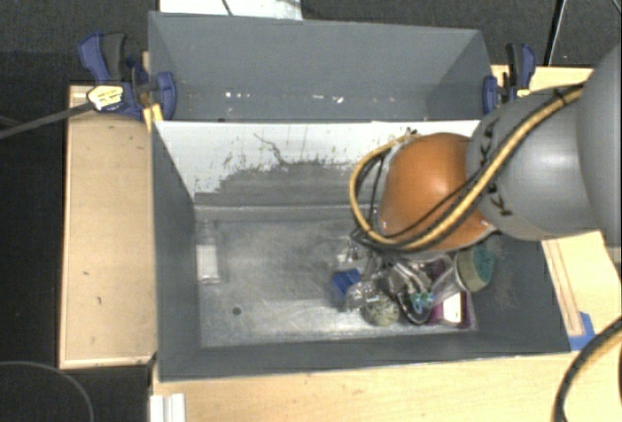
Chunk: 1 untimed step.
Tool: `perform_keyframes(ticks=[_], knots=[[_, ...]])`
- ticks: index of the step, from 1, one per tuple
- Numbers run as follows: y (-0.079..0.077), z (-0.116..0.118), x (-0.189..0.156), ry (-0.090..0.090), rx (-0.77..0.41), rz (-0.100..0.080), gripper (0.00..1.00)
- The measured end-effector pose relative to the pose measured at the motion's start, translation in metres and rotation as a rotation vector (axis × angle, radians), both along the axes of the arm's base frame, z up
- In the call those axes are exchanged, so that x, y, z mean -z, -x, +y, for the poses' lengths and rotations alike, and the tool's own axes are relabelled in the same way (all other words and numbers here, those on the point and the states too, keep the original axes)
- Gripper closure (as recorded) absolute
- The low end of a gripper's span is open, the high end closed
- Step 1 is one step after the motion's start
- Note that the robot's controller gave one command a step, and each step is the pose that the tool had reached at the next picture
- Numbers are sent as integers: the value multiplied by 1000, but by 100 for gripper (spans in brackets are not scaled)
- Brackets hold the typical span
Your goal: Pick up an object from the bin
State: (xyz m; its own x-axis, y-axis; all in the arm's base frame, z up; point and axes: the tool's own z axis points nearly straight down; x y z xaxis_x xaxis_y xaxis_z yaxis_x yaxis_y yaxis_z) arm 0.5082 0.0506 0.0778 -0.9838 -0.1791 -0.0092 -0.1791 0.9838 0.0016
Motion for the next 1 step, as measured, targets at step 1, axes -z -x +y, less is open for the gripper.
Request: perform_keyframes(ticks=[1], knots=[[17, 12, -152, 2, -28, -1, 100]])
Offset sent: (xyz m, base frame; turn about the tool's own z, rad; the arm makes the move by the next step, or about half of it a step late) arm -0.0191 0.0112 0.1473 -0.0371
